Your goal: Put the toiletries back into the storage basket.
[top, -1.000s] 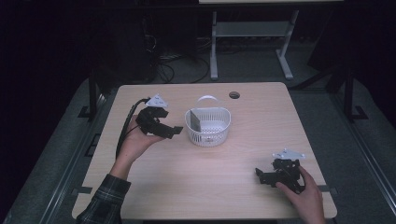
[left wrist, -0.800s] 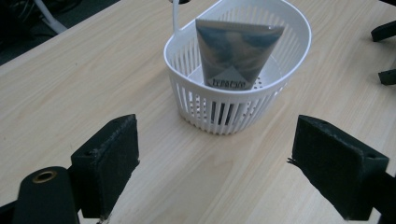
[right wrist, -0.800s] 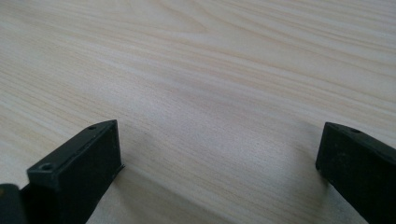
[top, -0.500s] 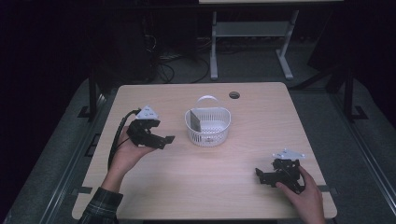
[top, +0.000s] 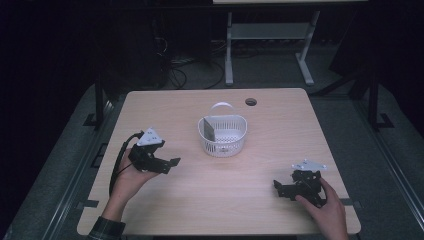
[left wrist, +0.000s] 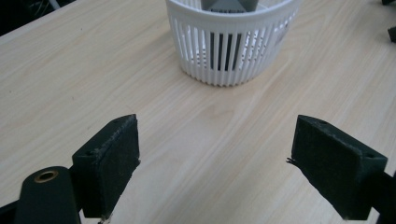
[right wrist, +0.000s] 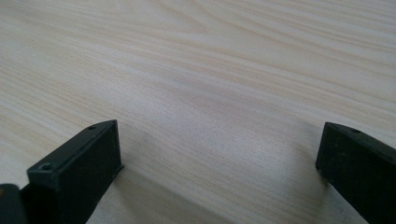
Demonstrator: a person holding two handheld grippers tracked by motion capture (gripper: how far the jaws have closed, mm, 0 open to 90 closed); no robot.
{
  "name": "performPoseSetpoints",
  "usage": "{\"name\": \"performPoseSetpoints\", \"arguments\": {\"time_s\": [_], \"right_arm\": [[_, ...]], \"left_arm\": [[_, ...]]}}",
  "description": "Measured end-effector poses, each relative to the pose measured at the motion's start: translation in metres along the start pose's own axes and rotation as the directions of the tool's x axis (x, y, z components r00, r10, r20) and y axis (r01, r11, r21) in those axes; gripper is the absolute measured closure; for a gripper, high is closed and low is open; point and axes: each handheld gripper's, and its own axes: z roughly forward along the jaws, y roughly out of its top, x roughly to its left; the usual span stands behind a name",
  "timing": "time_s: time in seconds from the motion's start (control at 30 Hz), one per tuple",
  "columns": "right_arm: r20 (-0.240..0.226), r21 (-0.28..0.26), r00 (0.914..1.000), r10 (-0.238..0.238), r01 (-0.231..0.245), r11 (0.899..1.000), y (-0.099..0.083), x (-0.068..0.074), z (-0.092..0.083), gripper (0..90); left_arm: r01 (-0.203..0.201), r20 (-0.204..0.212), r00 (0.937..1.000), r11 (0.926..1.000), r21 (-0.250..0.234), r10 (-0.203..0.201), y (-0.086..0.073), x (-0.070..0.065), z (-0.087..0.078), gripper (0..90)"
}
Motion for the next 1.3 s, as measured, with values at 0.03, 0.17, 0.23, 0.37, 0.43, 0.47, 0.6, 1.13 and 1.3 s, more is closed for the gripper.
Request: {"name": "performPoseSetpoints", "arguments": {"time_s": [0.03,0.17,0.23,0.37,0.43,0.47,0.6,1.13,1.3], "right_arm": [[0.0,0.0,1.0,0.0,0.0,1.0,0.0,0.0,0.0,0.0],[0.0,0.0,1.0,0.0,0.0,1.0,0.0,0.0,0.0,0.0],[0.0,0.0,1.0,0.0,0.0,1.0,0.0,0.0,0.0,0.0],[0.0,0.0,1.0,0.0,0.0,1.0,0.0,0.0,0.0,0.0],[0.0,0.0,1.0,0.0,0.0,1.0,0.0,0.0,0.0,0.0],[0.0,0.0,1.0,0.0,0.0,1.0,0.0,0.0,0.0,0.0],[0.0,0.0,1.0,0.001,-0.001,1.0,0.0,0.0,0.0,0.0],[0.0,0.0,1.0,0.003,-0.003,1.0,0.0,0.0,0.0,0.0],[0.0,0.0,1.0,0.003,-0.003,1.0,0.0,0.0,0.0,0.0]], "left_arm": [[-0.002,-0.003,1.0,1.0,-0.003,0.002,-0.003,-0.001,-0.001,14.3],[-0.006,-0.011,0.9999,1.0,-0.007,0.005,-0.012,-0.002,-0.003,14.3],[-0.003,-0.013,0.9999,0.9999,-0.011,0.002,-0.018,-0.002,-0.004,14.3],[-0.003,-0.019,0.9998,0.9999,-0.016,0.003,-0.029,-0.003,-0.005,14.3],[0.002,-0.021,0.9998,0.9999,-0.014,-0.002,-0.035,-0.004,-0.005,14.3],[0.002,-0.021,0.9998,0.9999,-0.012,-0.002,-0.039,-0.005,-0.005,14.3],[0.013,-0.026,0.9996,0.9999,-0.01,-0.013,-0.052,-0.006,-0.006,14.3],[0.04,-0.031,0.9987,0.9989,0.024,-0.04,-0.088,-0.009,0.001,14.2],[0.06,-0.041,0.9975,0.9975,0.038,-0.058,-0.098,-0.008,0.006,14.2]]}}
